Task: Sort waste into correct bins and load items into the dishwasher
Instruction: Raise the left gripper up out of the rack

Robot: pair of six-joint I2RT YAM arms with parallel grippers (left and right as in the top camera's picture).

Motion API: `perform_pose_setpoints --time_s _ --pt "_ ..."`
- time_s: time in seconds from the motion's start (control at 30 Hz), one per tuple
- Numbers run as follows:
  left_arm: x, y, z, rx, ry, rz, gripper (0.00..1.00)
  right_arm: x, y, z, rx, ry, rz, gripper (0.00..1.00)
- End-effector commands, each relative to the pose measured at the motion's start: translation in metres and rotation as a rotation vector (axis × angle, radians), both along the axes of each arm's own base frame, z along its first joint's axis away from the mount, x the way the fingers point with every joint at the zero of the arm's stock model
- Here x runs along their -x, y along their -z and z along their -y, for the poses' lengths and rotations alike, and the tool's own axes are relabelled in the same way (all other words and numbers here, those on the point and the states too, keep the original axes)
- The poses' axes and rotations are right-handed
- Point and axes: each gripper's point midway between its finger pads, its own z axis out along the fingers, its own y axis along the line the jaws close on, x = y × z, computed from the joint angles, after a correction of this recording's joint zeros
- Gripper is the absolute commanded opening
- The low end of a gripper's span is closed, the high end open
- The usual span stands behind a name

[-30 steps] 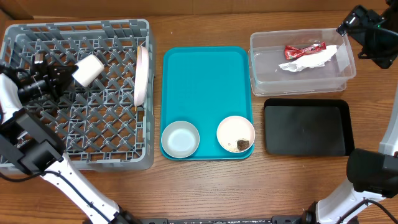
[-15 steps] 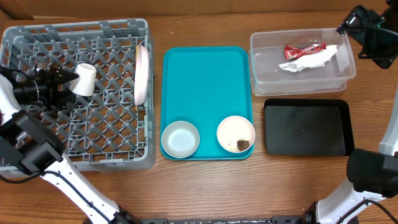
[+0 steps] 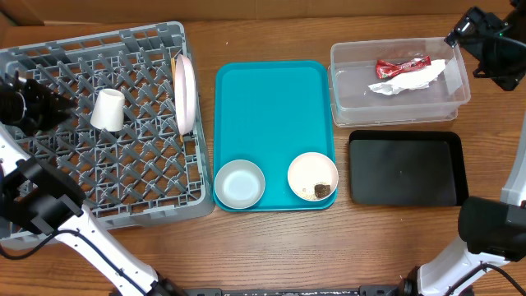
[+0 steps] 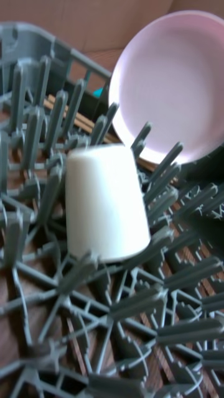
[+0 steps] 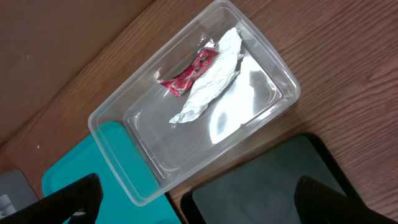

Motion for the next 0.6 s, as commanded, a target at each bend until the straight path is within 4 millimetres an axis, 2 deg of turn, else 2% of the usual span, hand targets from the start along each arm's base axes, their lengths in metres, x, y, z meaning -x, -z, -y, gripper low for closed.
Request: perform_pose_setpoints --time_s 0.0,0.07,0.1,0.2,0.3,0.47,0.53,0.57 --pt "-0.016 -0.045 0.033 -0.094 0.113 0.118 0.04 -0.001 -0.008 0.001 0.003 0.006 0.025 1.0" --pt "-0.023 -0.047 0.047 -0.132 0.165 0.128 0.04 -0.001 -0.008 0.001 0.003 0.006 0.025 1.0" --pt "-0.032 -0.041 0.055 -0.204 0.2 0.102 0.04 -0.001 -0.008 0.001 0.003 0.006 0.025 1.0" --pt "-0.041 -0.022 0.052 -0.387 0.184 -0.012 0.04 -0.001 -0.008 0.001 0.003 0.006 0.025 1.0" --pt "-0.05 -0.013 0.055 -0.509 0.167 -0.075 0.04 -0.001 -0.008 0.001 0.003 0.006 0.025 1.0" --pt "-0.052 -0.009 0.049 -0.645 0.126 -0.145 0.04 -0.001 -0.008 0.001 0.003 0.006 0.025 1.0" --pt "-0.053 -0.006 0.049 -0.654 0.129 -0.153 0.04 -0.001 -0.008 0.001 0.003 0.006 0.025 1.0" --pt "-0.053 0.001 0.049 -0.645 0.134 -0.167 0.04 -0.001 -0.008 0.001 0.003 0.006 0.025 1.0"
